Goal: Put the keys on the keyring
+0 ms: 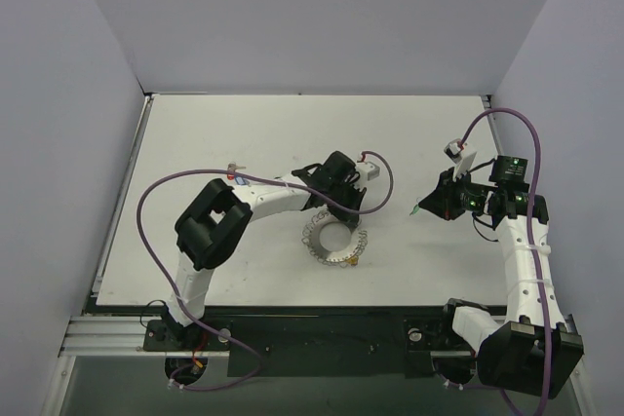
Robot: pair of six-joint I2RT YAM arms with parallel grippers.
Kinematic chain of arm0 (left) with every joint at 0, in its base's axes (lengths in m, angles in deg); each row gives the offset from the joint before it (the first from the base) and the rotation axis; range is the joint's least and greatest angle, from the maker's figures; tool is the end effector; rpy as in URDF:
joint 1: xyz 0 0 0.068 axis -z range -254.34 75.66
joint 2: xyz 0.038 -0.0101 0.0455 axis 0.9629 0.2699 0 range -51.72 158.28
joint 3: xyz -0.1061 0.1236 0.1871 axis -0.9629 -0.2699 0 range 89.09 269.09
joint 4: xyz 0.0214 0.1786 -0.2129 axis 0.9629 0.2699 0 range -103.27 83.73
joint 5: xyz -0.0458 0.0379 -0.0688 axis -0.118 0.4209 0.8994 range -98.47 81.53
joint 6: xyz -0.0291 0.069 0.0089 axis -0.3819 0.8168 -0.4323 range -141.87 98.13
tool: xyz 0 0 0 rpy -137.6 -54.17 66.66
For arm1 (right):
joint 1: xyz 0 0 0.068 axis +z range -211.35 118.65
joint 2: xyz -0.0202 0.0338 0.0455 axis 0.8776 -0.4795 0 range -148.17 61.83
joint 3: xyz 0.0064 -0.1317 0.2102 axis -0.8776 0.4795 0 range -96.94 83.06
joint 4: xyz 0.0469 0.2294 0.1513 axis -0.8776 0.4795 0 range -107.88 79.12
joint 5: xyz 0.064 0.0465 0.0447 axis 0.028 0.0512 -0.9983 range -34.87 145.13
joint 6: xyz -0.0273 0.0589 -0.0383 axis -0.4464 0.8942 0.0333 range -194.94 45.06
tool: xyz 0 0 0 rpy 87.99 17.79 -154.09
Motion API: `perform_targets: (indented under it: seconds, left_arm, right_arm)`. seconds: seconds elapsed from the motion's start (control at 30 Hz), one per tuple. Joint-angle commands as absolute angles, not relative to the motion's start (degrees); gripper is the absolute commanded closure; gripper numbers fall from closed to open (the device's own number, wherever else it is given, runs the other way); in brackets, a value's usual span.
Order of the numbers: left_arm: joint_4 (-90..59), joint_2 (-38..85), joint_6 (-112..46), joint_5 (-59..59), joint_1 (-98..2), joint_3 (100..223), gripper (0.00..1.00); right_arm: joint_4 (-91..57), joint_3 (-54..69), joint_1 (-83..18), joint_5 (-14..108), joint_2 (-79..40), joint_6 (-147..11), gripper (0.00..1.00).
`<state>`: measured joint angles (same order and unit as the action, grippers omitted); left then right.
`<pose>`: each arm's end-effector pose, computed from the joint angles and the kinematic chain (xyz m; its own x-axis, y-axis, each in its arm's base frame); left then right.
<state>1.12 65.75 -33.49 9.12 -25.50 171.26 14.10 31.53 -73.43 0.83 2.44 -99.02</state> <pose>0.2926 -0.3640 0.1191 -0.6621 0.4656 -0.5872 0.7279 0.5860 -0.3561 0.2582 -0.0023 0.2710 -0.3731 -0.1635 -0.9133 -0.7008 0.6947 0.1619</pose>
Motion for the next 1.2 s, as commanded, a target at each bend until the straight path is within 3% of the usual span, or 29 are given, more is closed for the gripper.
perform_targets:
  seconds: [0.0, 0.87, 1.17]
  left_arm:
    - [1.67, 67.02, -33.73, 9.64, -25.3, 175.13, 0.86]
    - [10.11, 69.57, -34.08, 8.59, -25.21, 181.9, 0.59]
    - [11.69, 69.83, -34.7, 7.35, -24.77, 182.87, 0.59]
  right_arm:
    - [15.07, 31.47, -73.83, -0.68, 2.25, -99.73, 1.0]
    - [15.16, 31.47, -73.83, -0.77, 2.42, -99.9, 1.0]
    - [15.16, 31.38, -73.83, -0.77, 2.51, -99.9, 1.0]
